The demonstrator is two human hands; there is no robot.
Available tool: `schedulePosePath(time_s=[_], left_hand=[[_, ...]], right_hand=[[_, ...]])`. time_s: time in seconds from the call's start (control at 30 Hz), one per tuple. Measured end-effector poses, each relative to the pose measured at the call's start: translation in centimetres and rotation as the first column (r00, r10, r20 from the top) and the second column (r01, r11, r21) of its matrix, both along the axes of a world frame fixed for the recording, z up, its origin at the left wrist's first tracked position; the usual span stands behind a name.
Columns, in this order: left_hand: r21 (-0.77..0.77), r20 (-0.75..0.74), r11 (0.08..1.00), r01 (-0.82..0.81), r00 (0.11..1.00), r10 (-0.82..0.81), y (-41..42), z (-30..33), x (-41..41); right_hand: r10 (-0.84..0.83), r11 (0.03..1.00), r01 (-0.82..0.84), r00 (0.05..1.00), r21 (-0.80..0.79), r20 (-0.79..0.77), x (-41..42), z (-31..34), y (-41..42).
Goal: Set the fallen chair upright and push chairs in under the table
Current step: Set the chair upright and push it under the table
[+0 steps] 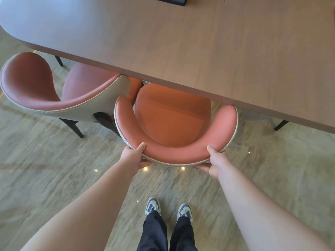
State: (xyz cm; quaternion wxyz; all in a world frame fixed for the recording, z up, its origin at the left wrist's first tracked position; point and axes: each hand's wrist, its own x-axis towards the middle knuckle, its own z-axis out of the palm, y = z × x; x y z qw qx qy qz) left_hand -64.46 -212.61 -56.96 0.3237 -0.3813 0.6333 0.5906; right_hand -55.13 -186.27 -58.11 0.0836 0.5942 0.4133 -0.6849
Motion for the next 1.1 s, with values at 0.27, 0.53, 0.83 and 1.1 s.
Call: schedulePosePath(time_s=[0.27,0.53,0.83,1.1], left_hand=[[0.063,0.023,0.996,0.055,0.998,-0.057,-1.5,0.6,-0.4],[0.003,-0.030,1.000,0.022,0.999,-0.022,-4.1,3.6,-1.8],[-0.044,-0.011,0.999,0.023,1.000,-0.024,-5.9,2.0,-6.5],[-0.066,0.104,0.995,0.074,0.992,-0.066,-3.3,-1.0,-10.5]], right_hand=[[0.001,1.000,-0.001,1.000,0.027,-0.021,1.2,1.6,-0.4],[-0.065,0.991,0.071,0.996,0.117,-0.056,3.4,4.9,-1.4],[-0.034,0.987,0.023,0.997,0.160,0.064,0.9,3.2,2.7],[-0.061,0.998,0.055,0.984,0.039,0.168,-3.4,-0.9,5.1]])
